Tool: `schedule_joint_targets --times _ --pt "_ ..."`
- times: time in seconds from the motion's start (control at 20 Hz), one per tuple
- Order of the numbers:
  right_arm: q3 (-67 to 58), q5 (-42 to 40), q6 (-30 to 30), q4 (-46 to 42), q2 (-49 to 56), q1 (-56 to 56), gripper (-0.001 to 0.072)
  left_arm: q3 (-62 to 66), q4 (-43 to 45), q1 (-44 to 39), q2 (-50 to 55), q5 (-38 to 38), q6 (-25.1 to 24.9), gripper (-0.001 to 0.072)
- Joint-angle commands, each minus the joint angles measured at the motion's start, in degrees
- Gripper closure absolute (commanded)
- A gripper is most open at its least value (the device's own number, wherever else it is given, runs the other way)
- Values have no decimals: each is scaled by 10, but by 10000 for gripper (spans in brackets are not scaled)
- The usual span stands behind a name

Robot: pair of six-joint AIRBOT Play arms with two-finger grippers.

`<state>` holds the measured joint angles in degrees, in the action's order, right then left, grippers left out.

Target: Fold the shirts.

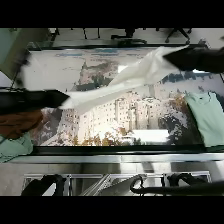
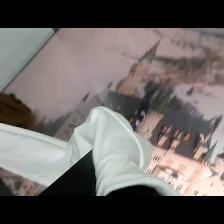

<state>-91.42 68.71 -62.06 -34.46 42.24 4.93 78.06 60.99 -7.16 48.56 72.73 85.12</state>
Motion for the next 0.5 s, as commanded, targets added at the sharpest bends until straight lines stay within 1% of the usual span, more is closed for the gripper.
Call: schedule_joint_targets --times 0.0,0.15,0.25,0.35,0.45 --pt "-80 -15 -57 2 -46 24 693 216 5 26 -62 41 4 696" --pt "-82 -59 -70 3 -89 24 693 363 5 49 -52 50 4 696" --pt "-82 -69 -69 3 -103 24 692 430 4 58 -22 82 4 696" --pt "-81 -70 -67 3 -104 24 692 448 5 59 10 105 4 696" --pt "-81 -66 -67 3 -88 24 692 407 5 59 30 97 -2 696"
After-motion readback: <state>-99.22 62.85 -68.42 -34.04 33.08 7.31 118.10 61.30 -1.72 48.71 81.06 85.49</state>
